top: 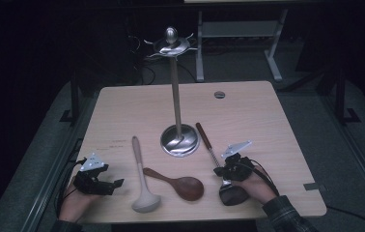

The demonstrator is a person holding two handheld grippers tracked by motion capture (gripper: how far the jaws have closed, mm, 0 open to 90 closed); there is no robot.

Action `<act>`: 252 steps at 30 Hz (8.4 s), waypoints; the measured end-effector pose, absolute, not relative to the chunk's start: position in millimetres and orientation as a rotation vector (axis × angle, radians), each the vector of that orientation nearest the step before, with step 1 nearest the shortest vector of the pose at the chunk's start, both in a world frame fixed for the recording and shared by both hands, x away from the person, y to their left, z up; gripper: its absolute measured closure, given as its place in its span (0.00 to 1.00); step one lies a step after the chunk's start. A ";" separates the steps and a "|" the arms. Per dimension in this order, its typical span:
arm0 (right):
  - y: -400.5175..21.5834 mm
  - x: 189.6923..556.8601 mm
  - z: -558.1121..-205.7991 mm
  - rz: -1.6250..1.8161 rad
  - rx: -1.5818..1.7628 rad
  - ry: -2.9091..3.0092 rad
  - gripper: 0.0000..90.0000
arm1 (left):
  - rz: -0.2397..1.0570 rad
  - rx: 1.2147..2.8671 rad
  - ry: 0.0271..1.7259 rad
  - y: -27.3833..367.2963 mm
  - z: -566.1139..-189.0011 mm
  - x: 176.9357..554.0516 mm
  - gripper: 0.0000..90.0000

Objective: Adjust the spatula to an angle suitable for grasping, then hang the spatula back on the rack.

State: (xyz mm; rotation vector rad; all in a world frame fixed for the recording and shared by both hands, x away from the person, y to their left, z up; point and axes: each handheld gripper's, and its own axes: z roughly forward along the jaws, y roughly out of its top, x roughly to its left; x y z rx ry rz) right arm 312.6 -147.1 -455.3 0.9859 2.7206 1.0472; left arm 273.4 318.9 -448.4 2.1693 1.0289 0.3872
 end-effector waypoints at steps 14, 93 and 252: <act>-174.8 318.7 -454.9 1.001 1.074 2.666 1.00 | 0.389 2.169 1.030 319.3 -448.2 273.1 0.16; -133.8 458.3 -408.1 0.572 1.108 2.811 0.63 | 0.343 2.186 1.025 316.0 -450.4 274.1 0.15; -133.0 405.8 -230.1 1.664 0.603 2.227 0.81 | 0.334 2.165 1.016 316.6 -451.1 274.3 0.15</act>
